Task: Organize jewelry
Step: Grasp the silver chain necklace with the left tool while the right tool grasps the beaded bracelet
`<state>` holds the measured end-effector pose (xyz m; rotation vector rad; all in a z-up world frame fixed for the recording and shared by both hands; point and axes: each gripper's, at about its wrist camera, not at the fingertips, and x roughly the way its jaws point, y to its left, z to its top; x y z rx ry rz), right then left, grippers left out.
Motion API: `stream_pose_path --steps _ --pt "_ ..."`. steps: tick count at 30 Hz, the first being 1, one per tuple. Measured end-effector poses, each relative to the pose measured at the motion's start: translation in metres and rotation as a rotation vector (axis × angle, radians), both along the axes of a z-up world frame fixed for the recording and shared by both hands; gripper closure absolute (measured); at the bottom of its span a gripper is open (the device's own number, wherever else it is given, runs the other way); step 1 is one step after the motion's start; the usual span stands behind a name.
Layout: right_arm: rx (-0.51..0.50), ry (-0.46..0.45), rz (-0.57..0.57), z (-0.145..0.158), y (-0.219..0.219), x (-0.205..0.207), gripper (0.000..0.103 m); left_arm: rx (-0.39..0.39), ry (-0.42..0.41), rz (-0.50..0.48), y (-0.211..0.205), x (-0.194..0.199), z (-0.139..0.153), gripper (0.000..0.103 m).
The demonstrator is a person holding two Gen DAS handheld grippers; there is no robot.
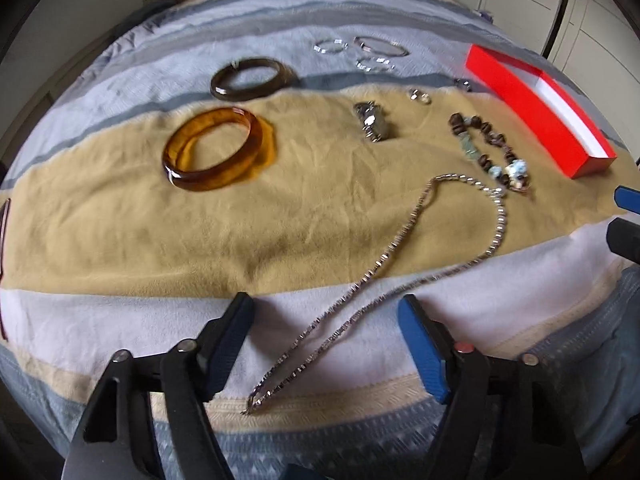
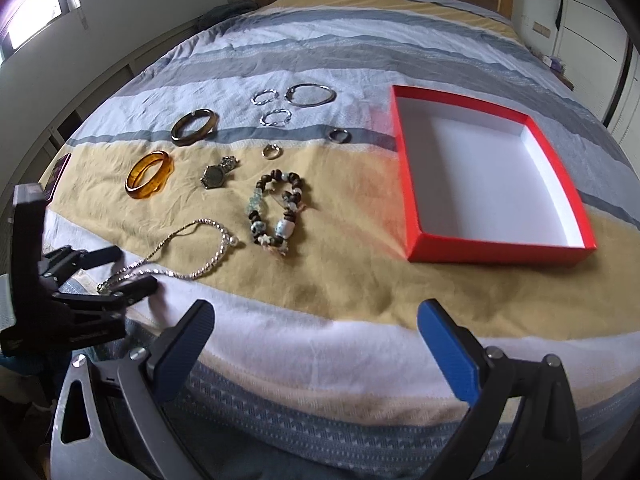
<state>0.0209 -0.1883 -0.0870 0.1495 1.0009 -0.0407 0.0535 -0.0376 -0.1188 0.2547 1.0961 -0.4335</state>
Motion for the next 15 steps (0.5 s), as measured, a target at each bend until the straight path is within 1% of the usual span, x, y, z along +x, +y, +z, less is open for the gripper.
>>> stream_pose_path --steps 1,2,3,4,5,6,8,12,14,15 --pt "0.005 0.003 0.006 -0.001 0.001 0.004 0.001 -0.007 0.009 0.009 0.002 0.003 -0.001 0.039" --pt "0.007 0.003 0.009 -0.002 0.001 0.007 0.001 -0.011 0.014 0.017 0.003 0.006 -0.001 0.048" --pt "0.012 0.004 0.012 -0.003 0.001 0.011 0.001 -0.011 0.017 0.028 0.006 0.009 -0.001 0.059" --pt "0.018 0.007 0.015 -0.005 0.002 0.016 0.001 -0.015 0.022 0.036 0.009 0.012 -0.001 0.064" --pt "0.022 0.009 0.017 -0.006 0.003 0.020 0.001 -0.024 0.028 0.046 0.013 0.016 0.000 0.075" --pt "0.026 0.012 0.020 -0.007 0.004 0.025 0.001 -0.028 0.031 0.055 0.017 0.019 0.000 0.087" --pt "0.033 0.014 0.027 -0.010 0.006 0.034 0.002 -0.038 0.035 0.080 0.026 0.025 0.001 0.100" --pt "0.037 0.034 0.036 -0.019 0.012 0.056 0.003 -0.053 0.018 0.127 0.041 0.031 0.007 0.100" --pt "0.041 0.050 0.042 -0.025 0.014 0.066 0.009 -0.059 0.011 0.146 0.046 0.033 0.009 0.100" --pt "0.043 0.058 0.041 -0.029 0.014 0.069 0.020 -0.062 0.011 0.151 0.048 0.034 0.010 0.100"
